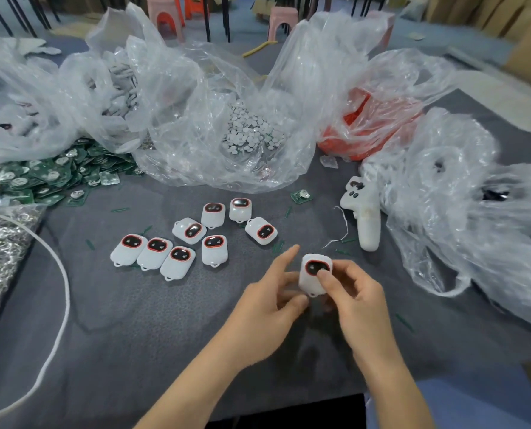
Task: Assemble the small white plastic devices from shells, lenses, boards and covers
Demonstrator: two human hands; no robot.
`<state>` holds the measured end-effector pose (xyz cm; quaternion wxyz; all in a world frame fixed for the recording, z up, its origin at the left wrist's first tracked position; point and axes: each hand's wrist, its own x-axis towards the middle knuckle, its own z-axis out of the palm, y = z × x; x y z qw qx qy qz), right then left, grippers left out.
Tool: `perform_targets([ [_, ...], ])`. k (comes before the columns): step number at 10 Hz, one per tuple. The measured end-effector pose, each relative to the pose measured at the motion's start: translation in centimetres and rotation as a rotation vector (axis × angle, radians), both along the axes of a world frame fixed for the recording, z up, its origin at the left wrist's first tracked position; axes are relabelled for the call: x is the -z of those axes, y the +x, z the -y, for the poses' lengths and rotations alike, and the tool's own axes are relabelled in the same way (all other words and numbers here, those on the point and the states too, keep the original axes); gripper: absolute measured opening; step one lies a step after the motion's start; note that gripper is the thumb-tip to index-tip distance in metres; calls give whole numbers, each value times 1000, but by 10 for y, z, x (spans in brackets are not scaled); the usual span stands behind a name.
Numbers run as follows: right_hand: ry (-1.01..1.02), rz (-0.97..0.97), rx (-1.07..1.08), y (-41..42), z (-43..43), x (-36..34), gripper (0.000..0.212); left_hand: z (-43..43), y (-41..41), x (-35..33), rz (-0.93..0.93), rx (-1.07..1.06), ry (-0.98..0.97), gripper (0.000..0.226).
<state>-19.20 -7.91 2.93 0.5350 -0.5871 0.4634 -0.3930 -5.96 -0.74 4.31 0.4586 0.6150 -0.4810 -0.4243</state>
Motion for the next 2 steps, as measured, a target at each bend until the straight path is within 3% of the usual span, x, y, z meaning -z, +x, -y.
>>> perform_targets([
  [1, -51, -266, 241, -47, 28, 2, 6, -11, -6, -21, -167, 109, 15, 68],
  [2, -149, -718, 393, -82, 43, -7, 21, -37, -9, -52, -559, 386, -57, 63],
])
